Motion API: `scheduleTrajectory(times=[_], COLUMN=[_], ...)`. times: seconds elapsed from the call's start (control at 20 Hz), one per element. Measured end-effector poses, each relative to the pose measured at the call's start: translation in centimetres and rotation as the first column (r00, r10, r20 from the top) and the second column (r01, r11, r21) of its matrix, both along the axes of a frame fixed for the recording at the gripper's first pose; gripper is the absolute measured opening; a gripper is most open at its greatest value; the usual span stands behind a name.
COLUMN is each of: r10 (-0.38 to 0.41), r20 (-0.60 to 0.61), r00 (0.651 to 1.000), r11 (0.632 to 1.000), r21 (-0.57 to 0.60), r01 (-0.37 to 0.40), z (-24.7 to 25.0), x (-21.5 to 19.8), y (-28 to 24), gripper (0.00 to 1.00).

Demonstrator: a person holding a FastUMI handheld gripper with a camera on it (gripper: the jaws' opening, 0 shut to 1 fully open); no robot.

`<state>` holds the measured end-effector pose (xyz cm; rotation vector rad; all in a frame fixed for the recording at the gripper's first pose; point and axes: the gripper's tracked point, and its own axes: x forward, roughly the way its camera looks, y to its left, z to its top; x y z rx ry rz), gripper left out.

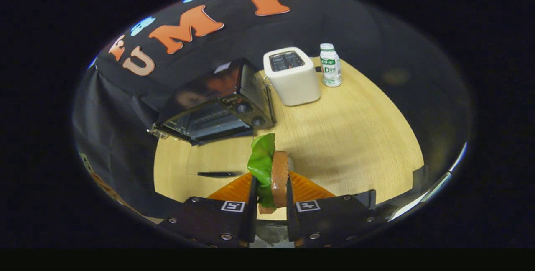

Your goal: Open the toaster oven, put the food inside, and close the toaster oven door.

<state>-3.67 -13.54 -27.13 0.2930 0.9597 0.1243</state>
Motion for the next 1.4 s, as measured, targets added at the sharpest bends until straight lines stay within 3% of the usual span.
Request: scheduleTrajectory(times=[0.2, 0.4, 0.55, 0.9, 1.2, 1.4], r10=[-0.186, -0.358, -0.46, -0.627, -0.711, -0.789], r20=[0.112, 0.153, 0.106, 0.041, -0.006, -0.04], r00=[0.976, 0.921, 0.881, 0.778, 0.703, 0.614], r11=[0.971, 0.886, 0.795, 0.593, 0.498, 0.387], r21=[0.175, 0.368, 0.492, 0.672, 0.701, 0.743], r01=[0.165, 0.284, 0.356, 0.443, 0.51, 0.546], z=[3.2, 1.9, -0.7, -3.9, -5.9, -6.8], x=[0.4, 0.3, 0.6, 6.3, 12.4, 15.5], y=[4.3, 10.1, 14.5, 21.2, 22.9, 21.7], gripper=[0.3, 0.3, 0.3, 0.3, 0.3, 0.3])
